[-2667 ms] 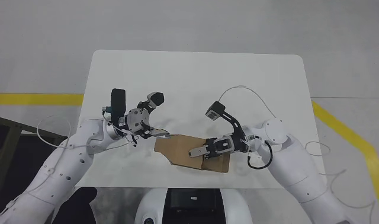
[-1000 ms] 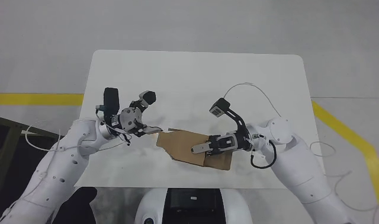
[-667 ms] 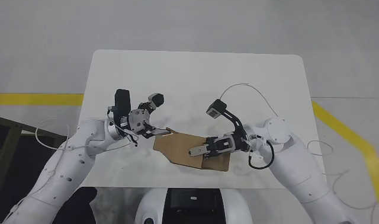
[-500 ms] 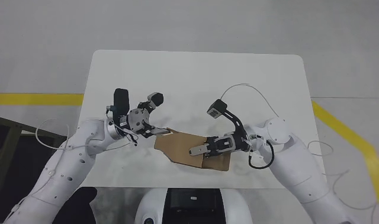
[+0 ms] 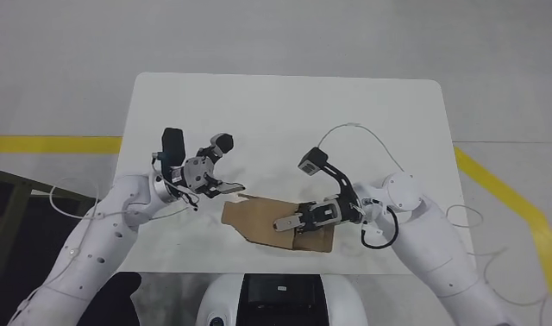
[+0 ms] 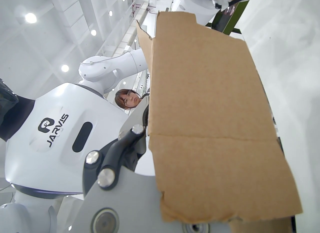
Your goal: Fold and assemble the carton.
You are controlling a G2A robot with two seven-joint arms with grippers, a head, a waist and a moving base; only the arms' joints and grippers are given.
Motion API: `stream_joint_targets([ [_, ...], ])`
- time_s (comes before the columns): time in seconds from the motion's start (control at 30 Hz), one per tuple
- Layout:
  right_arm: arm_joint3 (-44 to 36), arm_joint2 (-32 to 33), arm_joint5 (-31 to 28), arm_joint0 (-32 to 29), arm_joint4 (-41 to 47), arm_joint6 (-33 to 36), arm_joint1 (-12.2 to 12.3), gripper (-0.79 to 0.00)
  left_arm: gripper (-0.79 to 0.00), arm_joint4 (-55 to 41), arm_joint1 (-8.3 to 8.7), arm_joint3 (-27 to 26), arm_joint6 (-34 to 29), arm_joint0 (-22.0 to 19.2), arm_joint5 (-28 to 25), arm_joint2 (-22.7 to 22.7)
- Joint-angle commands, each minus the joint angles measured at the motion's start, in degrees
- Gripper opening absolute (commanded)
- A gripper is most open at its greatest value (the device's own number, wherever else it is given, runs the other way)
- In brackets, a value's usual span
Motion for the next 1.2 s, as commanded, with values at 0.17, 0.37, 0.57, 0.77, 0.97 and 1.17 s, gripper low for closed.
stream_joint_targets([
  [0.17,1.63,0.02,-0.45,0.46,-0.06,-0.81,-0.1,-0.785,0.0,0.22,-0.57,0.02,0.87,-0.42,-1.58,-0.13],
  [0.37,1.76,0.63,-0.46,0.21,-0.28,-1.01,0.05,-0.785,0.0,0.09,-0.44,-2.05,0.39,0.43,-1.58,-0.25],
  [0.57,1.71,0.49,-0.56,0.34,-0.1,-1.3,-0.02,-0.785,0.0,-0.55,-0.46,-3.48,-0.36,0.42,-1.58,0.86],
  [0.77,1.67,0.53,-0.71,0.56,0.16,-1.37,-0.06,-0.785,0.0,1.16,-0.52,-4.22,-1.62,-0.14,-1.58,1.86],
  [0.97,1.5,0.65,-0.78,0.6,0.14,-1.31,-0.05,-0.785,0.0,1.8,-0.65,-4.84,-1.57,-0.29,-1.58,2.36],
  [1.17,1.21,0.6,-0.75,0.62,0.18,-1.18,-0.06,-0.785,0.0,1.99,-0.78,-4.84,-1.51,-0.73,-1.58,2.72],
])
